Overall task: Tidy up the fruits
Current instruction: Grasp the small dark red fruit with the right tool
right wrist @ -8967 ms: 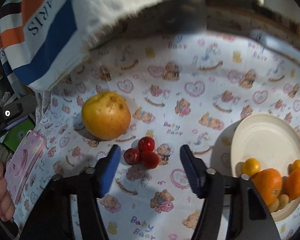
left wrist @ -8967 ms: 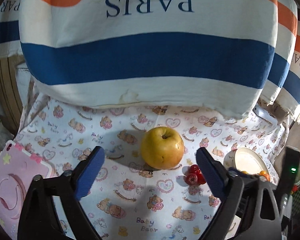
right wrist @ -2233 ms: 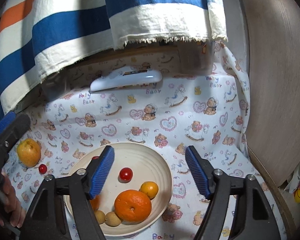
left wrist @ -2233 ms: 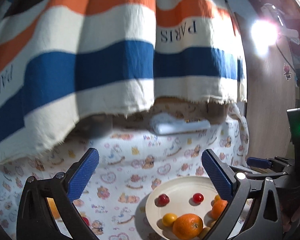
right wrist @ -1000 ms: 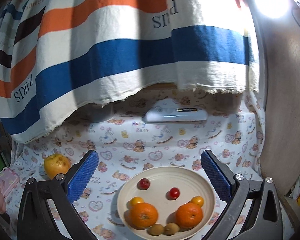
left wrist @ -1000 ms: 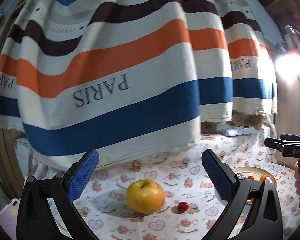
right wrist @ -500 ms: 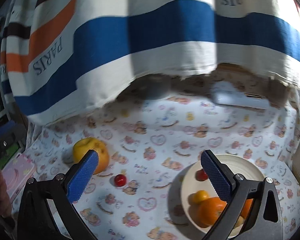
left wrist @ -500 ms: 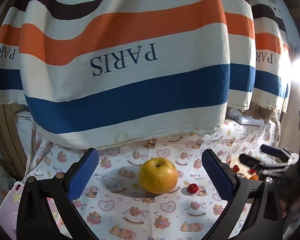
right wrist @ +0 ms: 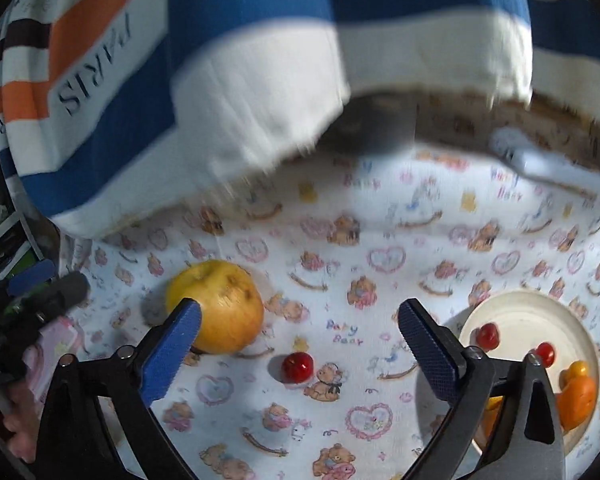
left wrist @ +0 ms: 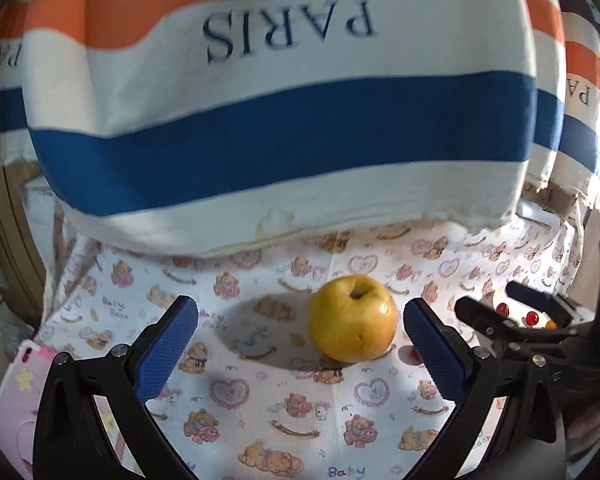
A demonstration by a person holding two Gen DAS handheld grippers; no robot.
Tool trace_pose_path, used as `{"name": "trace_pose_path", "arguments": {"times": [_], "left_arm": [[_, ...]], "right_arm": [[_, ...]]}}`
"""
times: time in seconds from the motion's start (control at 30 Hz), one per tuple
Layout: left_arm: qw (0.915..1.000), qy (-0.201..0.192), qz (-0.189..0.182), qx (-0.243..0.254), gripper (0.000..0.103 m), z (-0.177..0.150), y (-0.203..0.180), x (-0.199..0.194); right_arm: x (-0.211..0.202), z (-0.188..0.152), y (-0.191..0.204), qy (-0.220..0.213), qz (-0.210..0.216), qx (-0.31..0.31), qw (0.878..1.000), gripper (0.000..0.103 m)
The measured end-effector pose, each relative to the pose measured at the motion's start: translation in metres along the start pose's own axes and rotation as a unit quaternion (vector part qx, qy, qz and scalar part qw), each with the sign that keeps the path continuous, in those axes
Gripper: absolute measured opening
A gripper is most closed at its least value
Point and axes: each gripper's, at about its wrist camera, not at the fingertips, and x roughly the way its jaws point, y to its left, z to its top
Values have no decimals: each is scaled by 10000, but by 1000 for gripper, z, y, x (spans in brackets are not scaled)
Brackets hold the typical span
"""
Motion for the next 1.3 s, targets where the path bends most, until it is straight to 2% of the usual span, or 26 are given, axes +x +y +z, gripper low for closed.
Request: {"name": "trace_pose_path", "arguments": {"times": [0.1,0.23,0.47,0.57,0.7,0.77,0.87,1.0,1.07,1.13,1.3], "left_arm": [[10000,36,21,-32,102,-1,2,4],[10000,76,5,-12,102,-3,0,7],[9998,134,133,14,102,-6,1,12],[9997,186,110,-69,102,-6,6,15],[9996,223,125,-152,102,-6,9,17],[9996,215,106,-175,102,-6,10,17],[9997,201,80,-150,102,-6,7,15],[9997,234,86,-31,102,-9,1,17],[9997,234,85,19,102,-10,-1,18],[9997,225,98,50,102,-11,-1,18],[9997,212,55,80,102,-12,-2,19]], "right_arm": [[17,-8,-8,261,-120,-41,9996,87],[32,-14,-13,596,73,-6,9982,75],[41,-20,-11,920,552,20,9942,70],[49,-22,-6,1057,541,-142,9928,61],[62,-26,-3,1343,507,-160,9895,41],[66,-28,-4,1421,490,-134,9885,38],[68,-29,-2,1427,439,-180,9886,37],[74,-32,3,1504,381,-263,9875,28],[74,-33,4,1481,350,-297,9879,28],[70,-32,3,1322,314,-241,9904,28],[44,-21,-9,525,197,-47,9984,28]]}}
